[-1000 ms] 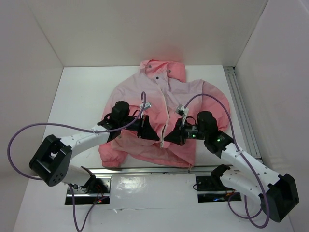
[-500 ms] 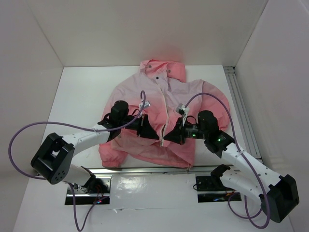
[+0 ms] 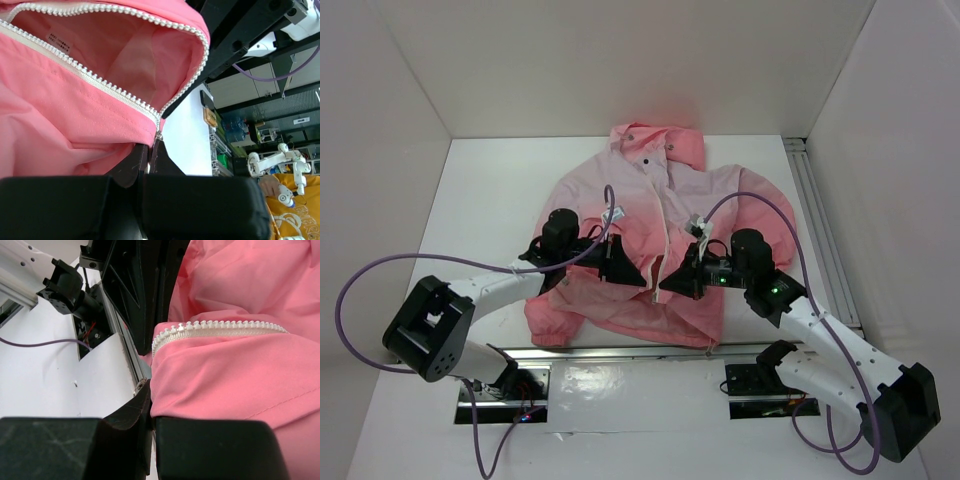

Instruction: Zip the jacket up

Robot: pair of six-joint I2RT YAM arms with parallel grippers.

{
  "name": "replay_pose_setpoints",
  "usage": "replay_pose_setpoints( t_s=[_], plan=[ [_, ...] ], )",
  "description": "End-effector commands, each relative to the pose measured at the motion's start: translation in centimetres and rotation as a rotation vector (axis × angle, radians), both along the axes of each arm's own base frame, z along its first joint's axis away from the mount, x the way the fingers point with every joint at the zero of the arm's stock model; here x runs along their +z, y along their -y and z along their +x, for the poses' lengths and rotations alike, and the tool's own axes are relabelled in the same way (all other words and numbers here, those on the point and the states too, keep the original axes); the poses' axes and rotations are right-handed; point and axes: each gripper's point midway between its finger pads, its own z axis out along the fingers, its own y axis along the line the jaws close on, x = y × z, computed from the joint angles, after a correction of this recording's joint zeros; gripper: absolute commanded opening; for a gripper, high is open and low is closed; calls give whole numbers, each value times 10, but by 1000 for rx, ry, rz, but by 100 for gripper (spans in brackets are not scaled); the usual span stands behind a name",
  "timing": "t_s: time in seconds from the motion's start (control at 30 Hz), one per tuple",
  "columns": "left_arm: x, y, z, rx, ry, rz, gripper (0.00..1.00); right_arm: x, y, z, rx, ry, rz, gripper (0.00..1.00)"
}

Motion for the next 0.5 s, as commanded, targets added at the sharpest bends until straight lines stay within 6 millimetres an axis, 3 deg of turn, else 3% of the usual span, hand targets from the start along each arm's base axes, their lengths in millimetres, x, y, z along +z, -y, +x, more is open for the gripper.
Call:
replay_pose_setpoints(
  t_s=[0.0, 0.47],
  plan=[
    [19, -2, -8, -54, 80, -67, 0, 28, -4, 6, 9, 86, 57, 0],
    [20, -2, -16, -84, 96, -85, 0, 36, -6, 7, 18, 108, 73, 0]
  ],
)
